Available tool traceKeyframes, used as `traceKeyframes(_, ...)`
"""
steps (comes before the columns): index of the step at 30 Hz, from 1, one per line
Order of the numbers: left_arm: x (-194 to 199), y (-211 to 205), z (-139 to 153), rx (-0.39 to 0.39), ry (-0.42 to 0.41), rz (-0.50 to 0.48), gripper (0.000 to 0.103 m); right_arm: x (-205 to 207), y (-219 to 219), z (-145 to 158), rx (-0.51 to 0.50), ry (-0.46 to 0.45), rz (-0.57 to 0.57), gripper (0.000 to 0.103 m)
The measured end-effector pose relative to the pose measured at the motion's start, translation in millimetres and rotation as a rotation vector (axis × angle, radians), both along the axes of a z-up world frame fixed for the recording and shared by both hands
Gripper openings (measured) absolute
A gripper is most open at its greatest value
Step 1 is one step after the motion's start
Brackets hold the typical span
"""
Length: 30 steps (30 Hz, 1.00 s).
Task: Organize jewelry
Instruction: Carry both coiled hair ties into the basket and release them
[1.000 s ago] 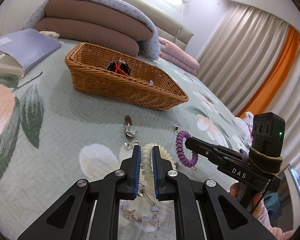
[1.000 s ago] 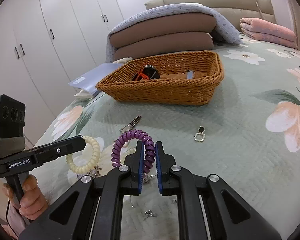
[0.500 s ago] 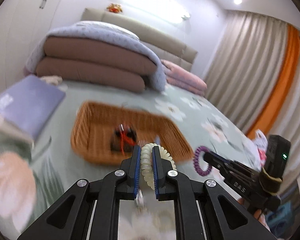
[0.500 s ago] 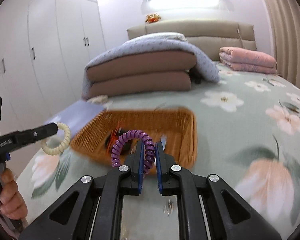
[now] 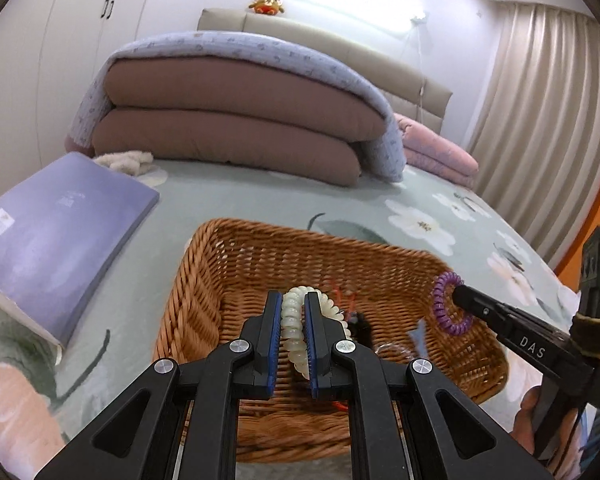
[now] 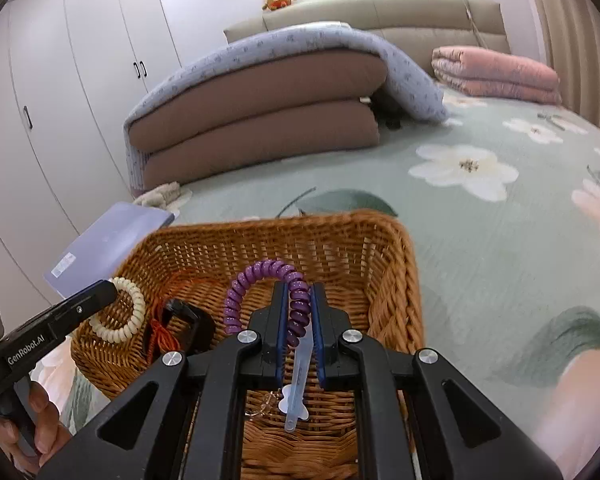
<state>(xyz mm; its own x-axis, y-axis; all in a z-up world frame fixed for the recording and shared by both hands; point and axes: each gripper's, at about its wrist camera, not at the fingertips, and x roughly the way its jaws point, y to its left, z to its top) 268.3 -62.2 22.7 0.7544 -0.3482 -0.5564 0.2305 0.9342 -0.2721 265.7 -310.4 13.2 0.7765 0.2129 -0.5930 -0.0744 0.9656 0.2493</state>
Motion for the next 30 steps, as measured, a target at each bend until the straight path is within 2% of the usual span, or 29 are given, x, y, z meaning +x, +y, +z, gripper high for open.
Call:
traceKeyframes(15, 1.8, -7.2, -8.0, 0.037, 0.008, -0.005, 0.011, 4.6, 8.2, -9.9, -0.062, 0.008, -0.001, 0.013)
traceKeyframes(30, 0.3, -9.5, -7.3, 0.051, 0.000, -0.008, 0.012, 6.1, 8.2, -11.4, -0.071, 0.009, -0.004, 0.014)
